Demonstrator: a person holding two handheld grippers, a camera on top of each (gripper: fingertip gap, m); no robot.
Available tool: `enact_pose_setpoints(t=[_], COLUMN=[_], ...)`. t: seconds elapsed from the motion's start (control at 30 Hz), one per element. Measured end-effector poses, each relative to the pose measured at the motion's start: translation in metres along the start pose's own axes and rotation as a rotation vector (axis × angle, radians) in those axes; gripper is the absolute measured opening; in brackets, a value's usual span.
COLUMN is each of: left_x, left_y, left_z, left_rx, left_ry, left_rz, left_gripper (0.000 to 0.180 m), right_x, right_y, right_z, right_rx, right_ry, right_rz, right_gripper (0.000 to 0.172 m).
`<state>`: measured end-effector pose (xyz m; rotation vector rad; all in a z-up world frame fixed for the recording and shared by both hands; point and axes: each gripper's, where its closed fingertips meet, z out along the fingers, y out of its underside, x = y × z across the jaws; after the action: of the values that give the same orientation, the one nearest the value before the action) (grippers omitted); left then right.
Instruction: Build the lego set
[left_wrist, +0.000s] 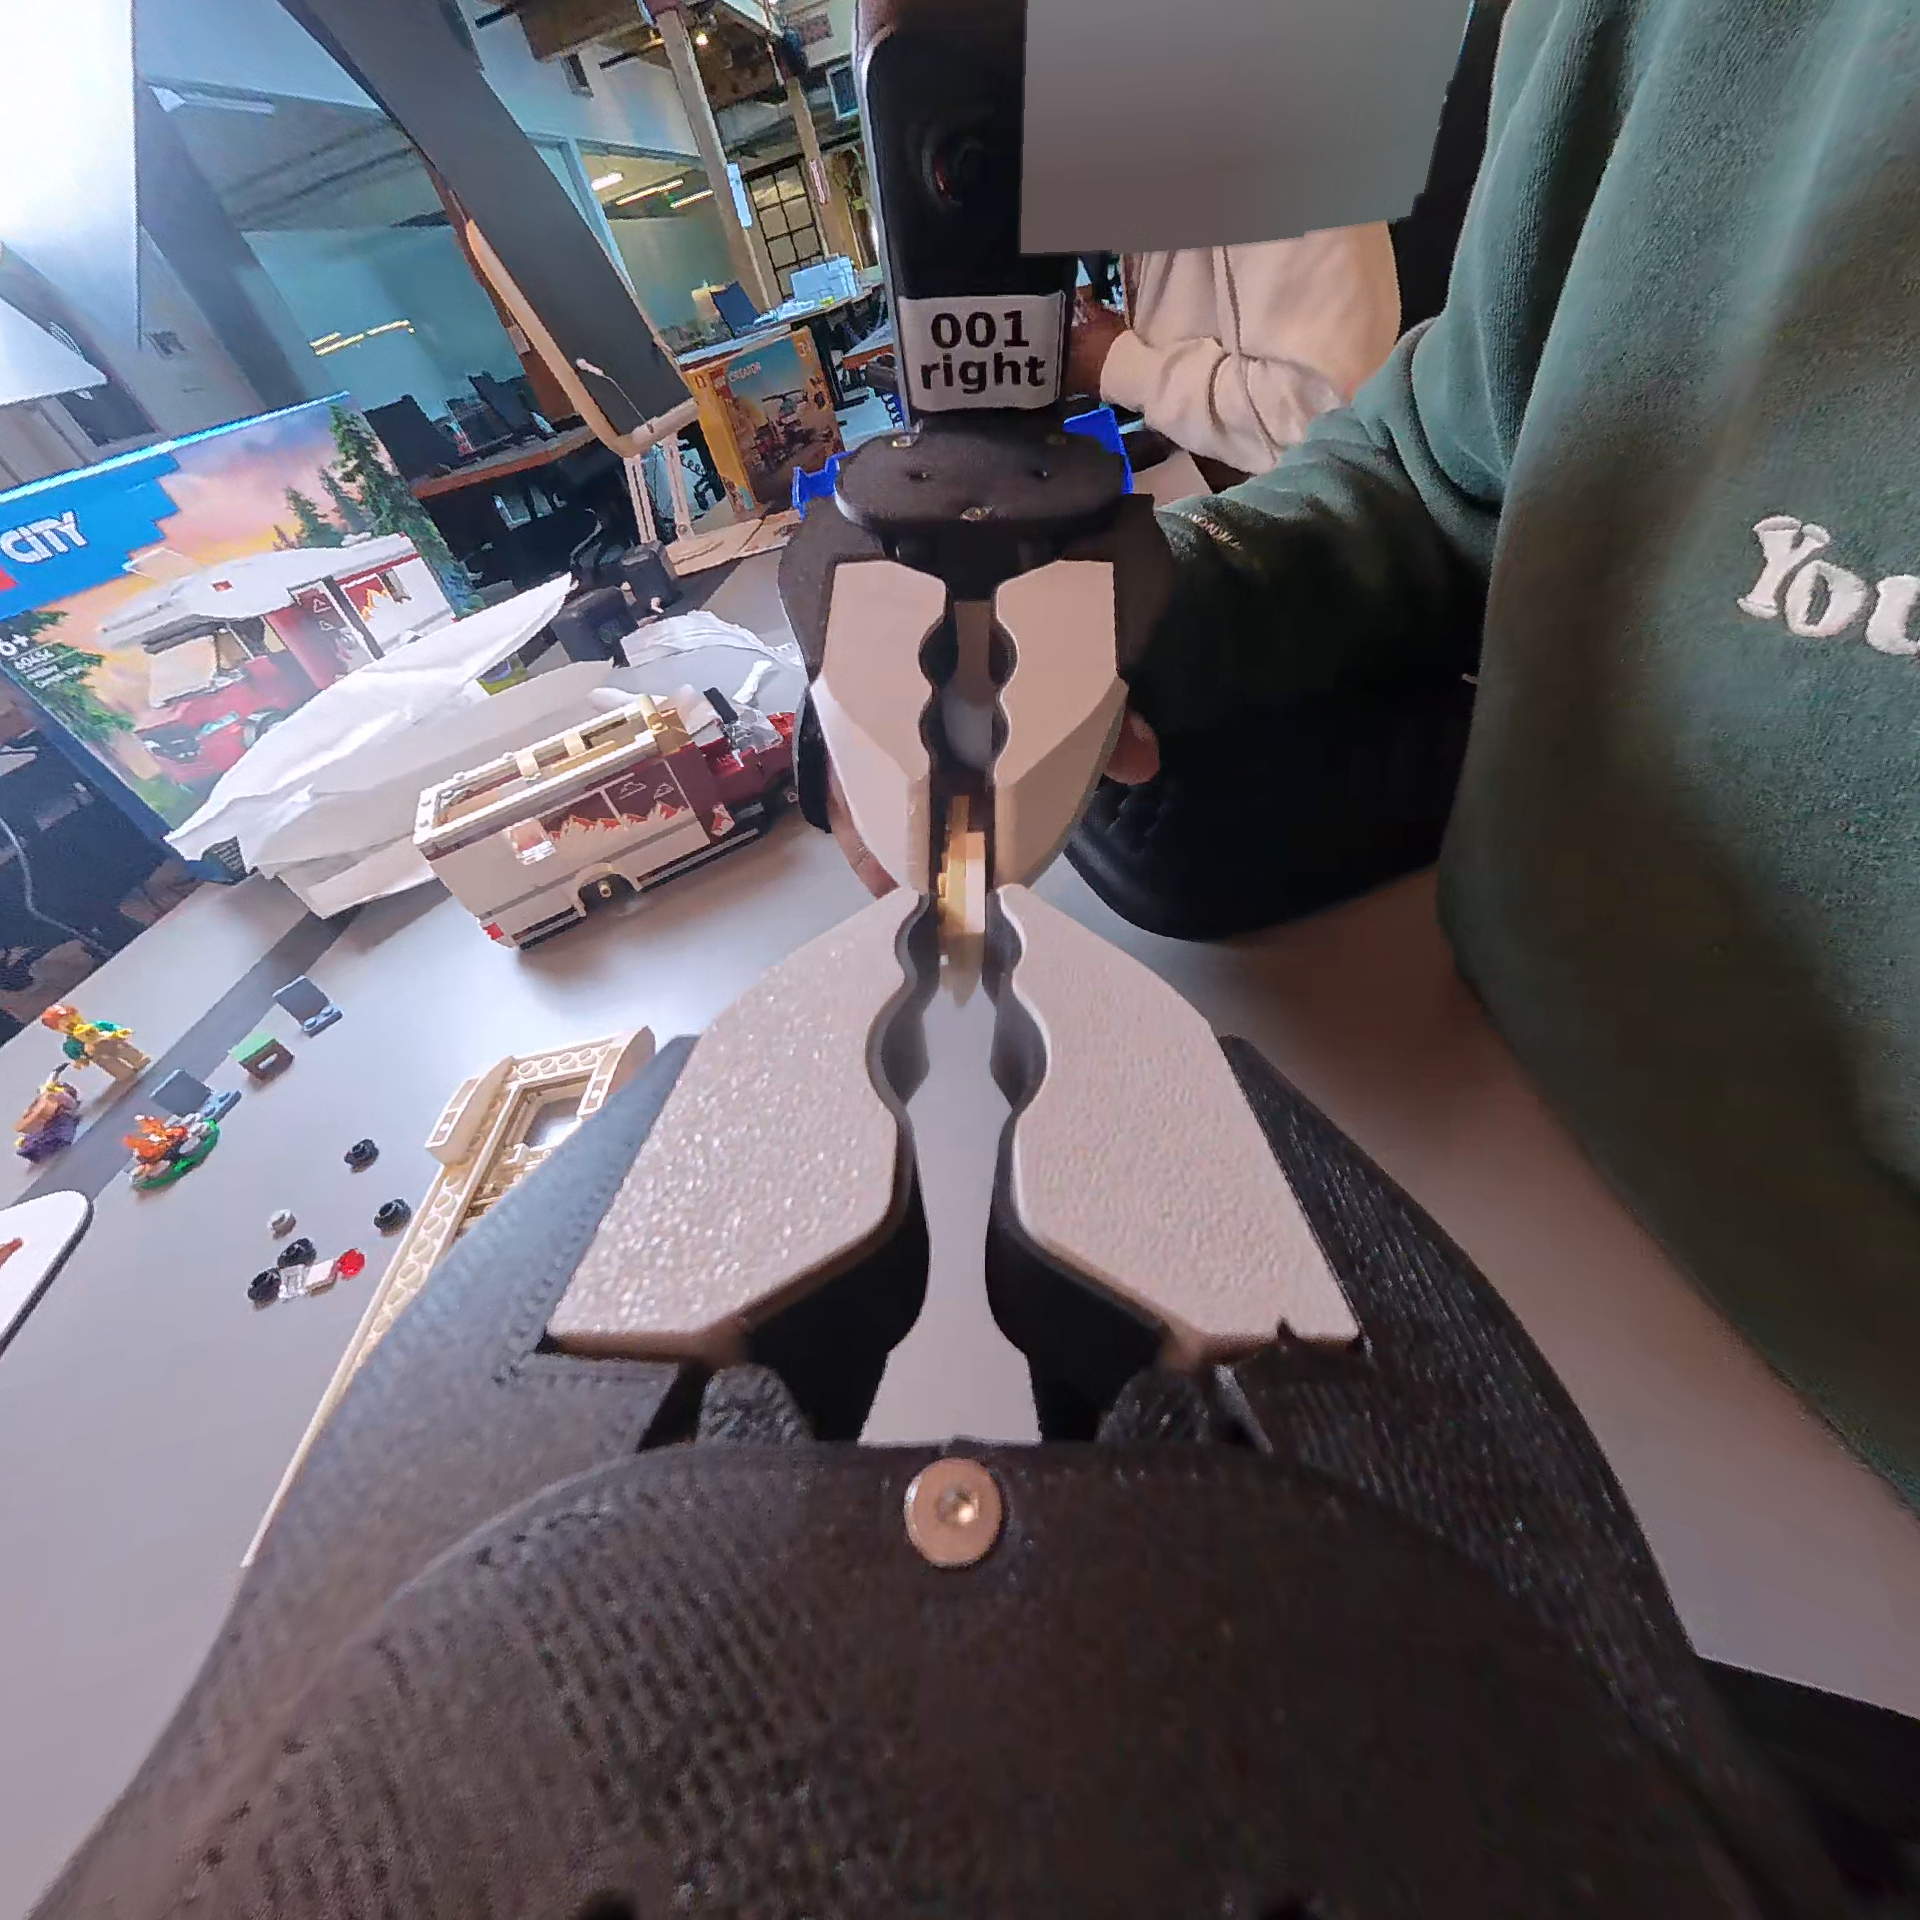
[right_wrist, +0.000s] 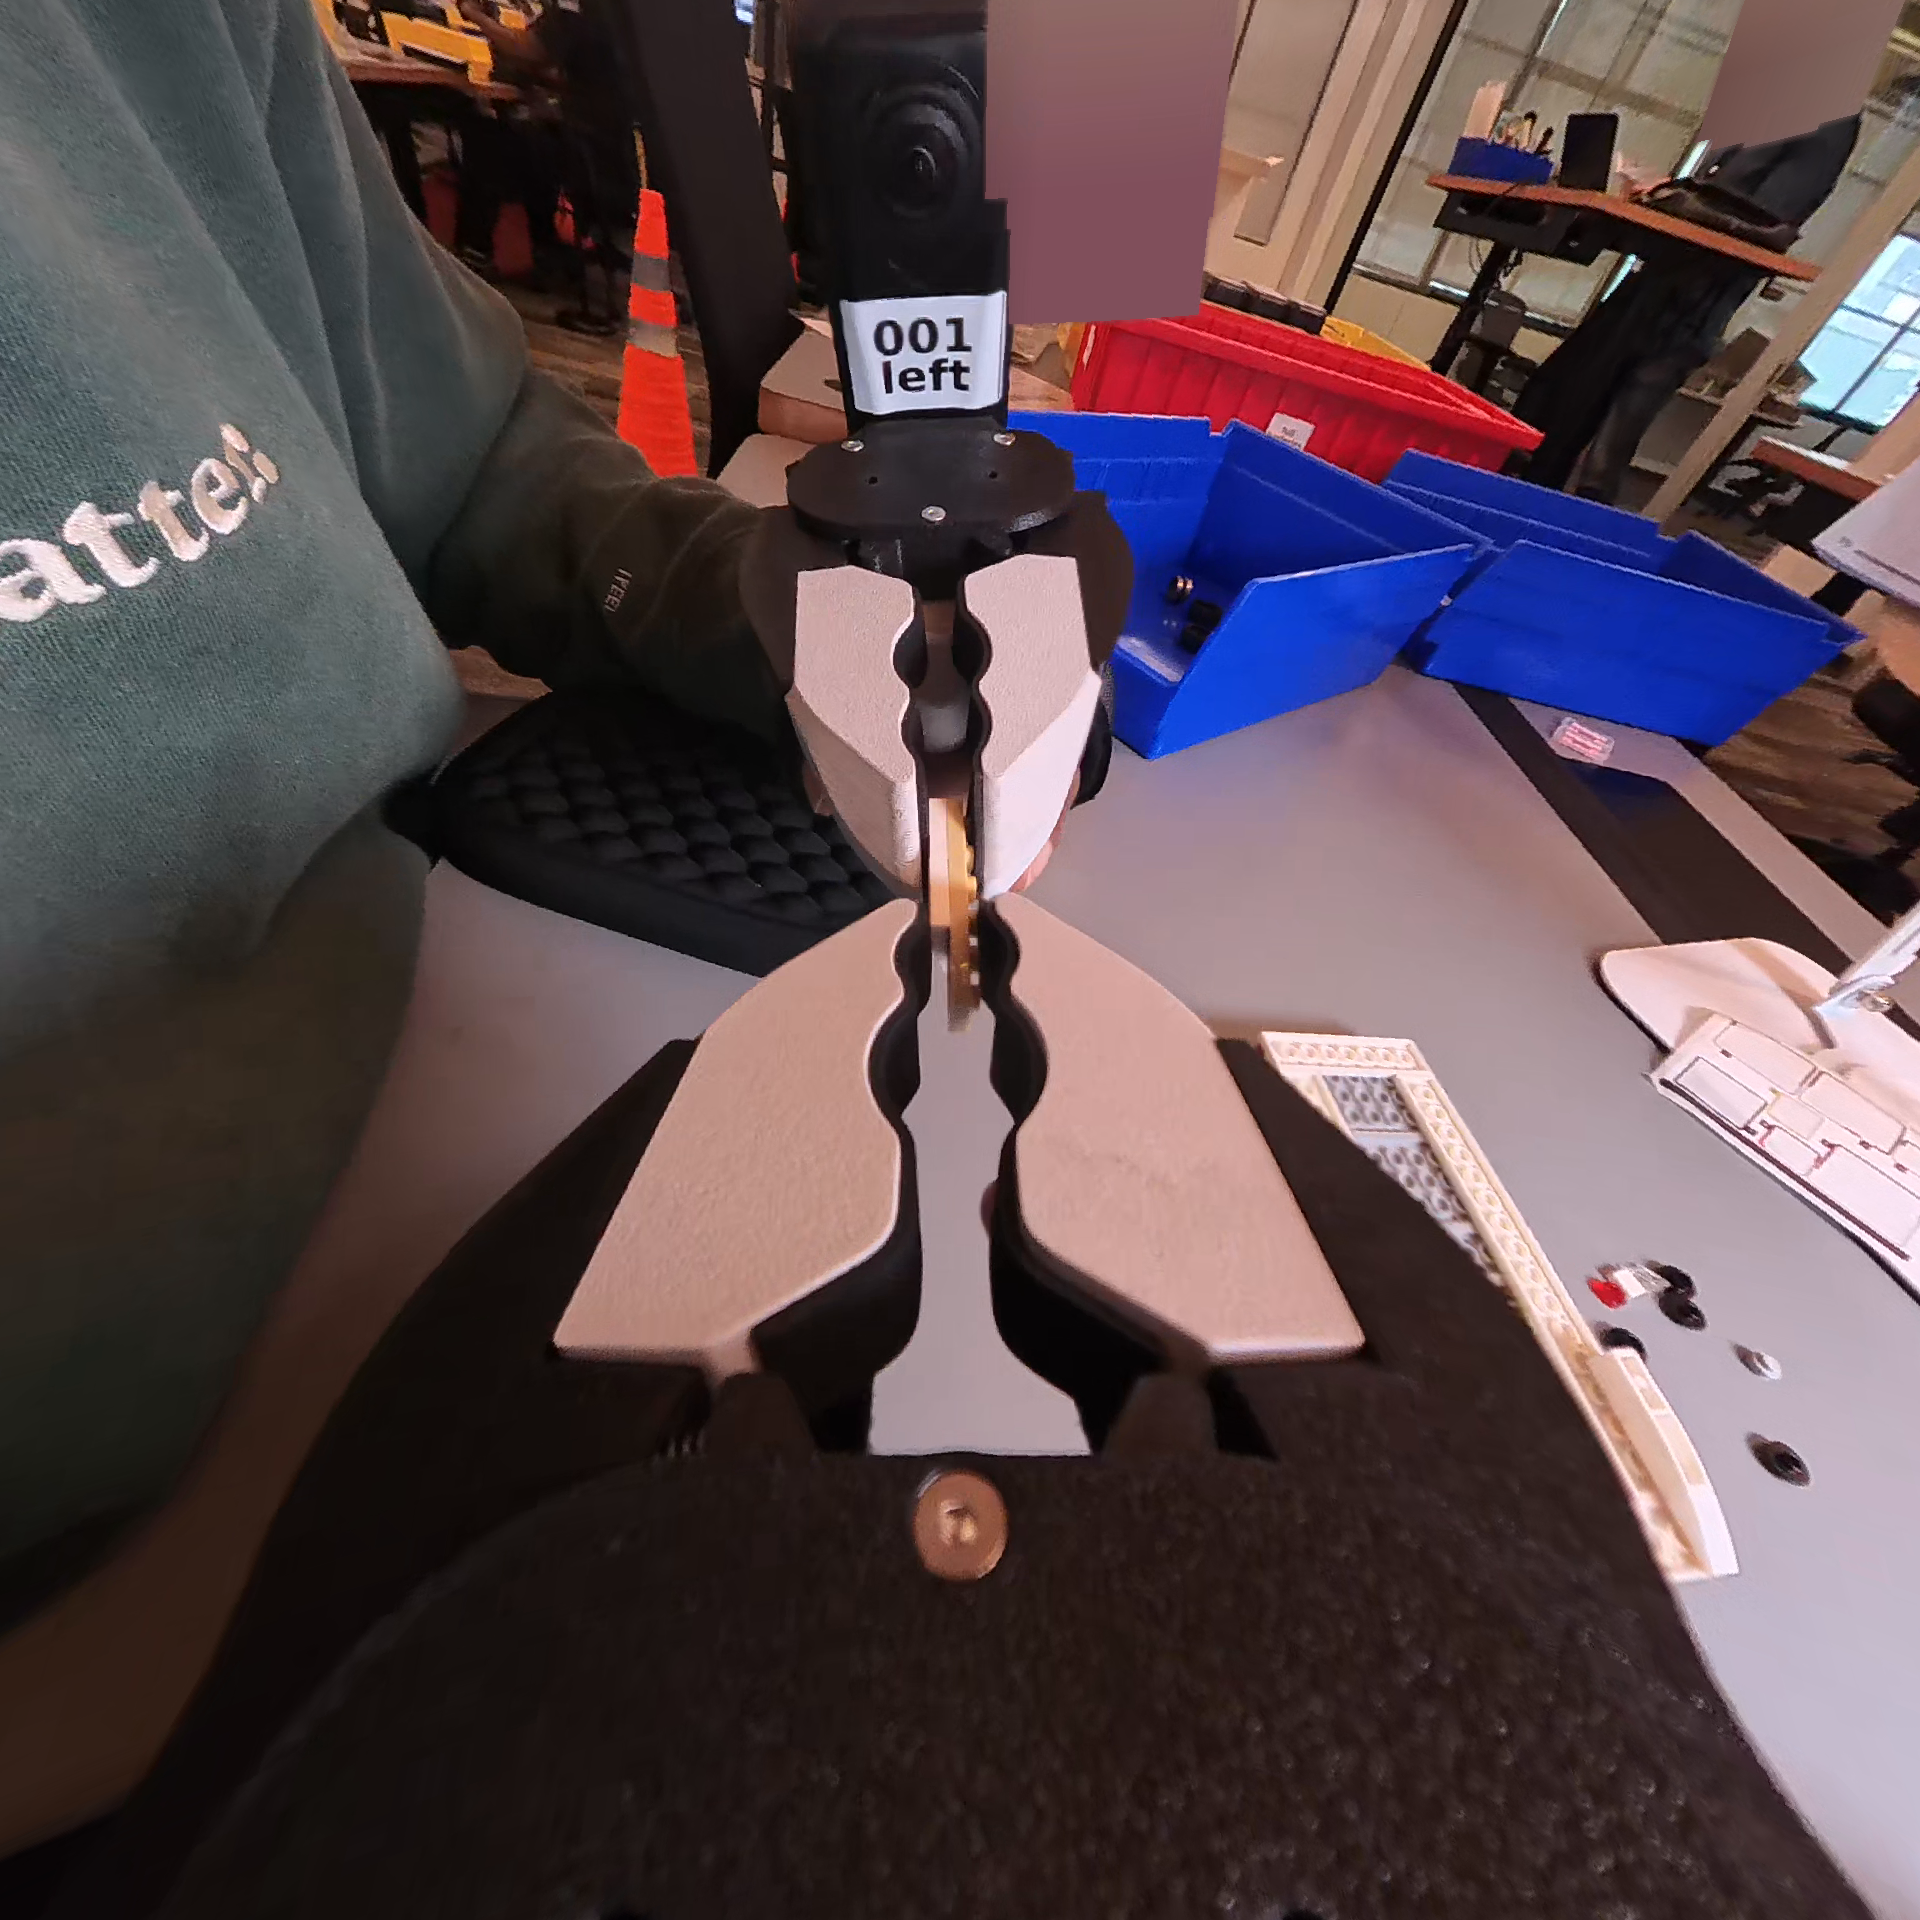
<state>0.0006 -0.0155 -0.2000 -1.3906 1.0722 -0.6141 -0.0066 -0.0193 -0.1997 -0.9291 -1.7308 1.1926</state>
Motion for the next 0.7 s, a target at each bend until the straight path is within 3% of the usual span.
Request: enact_pose_setpoints(t=[0.17, 0.7], left_x=[0.002, -0.001], left_y=[0.001, 0.012], left_z=[-0.001, -0.001], left_rx=[0.006, -0.018], left_ry=[-0.013, -0.002], left_rz=[0.046, -0.076], left_gripper=[0.008, 0.009], right_x=[-0.002, 0.002], right_y=[0.002, 0.012], right_z=[0.002, 0.005], right_rx=[-0.006, -0.028], right_ry=[-0.012, 0.017], right_rz=[-0.010, -0.021], right_gripper=[0.008, 0.008])
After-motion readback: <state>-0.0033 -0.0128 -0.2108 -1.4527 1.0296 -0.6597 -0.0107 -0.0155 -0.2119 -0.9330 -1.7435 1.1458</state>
